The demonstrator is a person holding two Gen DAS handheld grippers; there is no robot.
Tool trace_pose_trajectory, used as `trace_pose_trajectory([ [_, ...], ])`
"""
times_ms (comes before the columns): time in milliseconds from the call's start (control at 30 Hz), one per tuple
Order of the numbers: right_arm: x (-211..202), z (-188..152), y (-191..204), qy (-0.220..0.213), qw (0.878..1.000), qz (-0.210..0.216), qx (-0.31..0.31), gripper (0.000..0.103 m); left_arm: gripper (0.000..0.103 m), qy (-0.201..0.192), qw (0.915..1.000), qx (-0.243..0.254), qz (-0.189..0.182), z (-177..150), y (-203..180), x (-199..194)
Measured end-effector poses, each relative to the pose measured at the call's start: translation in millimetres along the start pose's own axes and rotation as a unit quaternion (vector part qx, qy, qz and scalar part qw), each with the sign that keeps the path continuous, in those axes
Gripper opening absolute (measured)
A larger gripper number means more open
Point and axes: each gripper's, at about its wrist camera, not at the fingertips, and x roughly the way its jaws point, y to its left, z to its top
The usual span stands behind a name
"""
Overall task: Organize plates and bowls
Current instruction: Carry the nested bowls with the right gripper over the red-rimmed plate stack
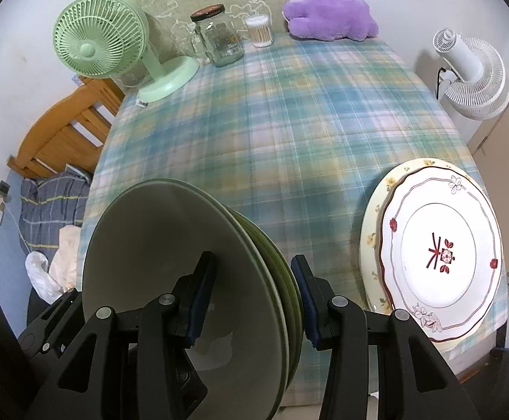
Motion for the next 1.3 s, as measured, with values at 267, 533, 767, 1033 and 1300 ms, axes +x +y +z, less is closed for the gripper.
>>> trace_pose_trajectory([
  [267, -7, 3, -12, -0.013, 1.0, 0.01, -0.012, 0.047, 0.056, -0.011, 0.9999, -0.008, 0.007, 2, -19, 0],
  [533, -20, 13, -42, -0.009, 0.999, 0.013, -0.032, 0.047, 0.056, -0.016, 0.9994, -0.027, 0.013, 3, -54, 2],
  [767, -33, 18, -76, -0.008, 0.999, 0.008, -0.039, 0.047, 0.056, -0.017, 0.9993, -0.031, 0.007, 4, -90, 8],
  [1033, -41, 24, -115, -0.006, 0.999, 0.006, -0.036, 0.047, 0.056, -0.015, 0.9994, -0.032, 0.005, 7, -127, 18],
  [1300, -44, 30, -146, -0.001, 0.999, 0.008, -0.038, 0.047, 0.056, -0.012, 0.9991, -0.039, 0.01, 9, -157, 30],
])
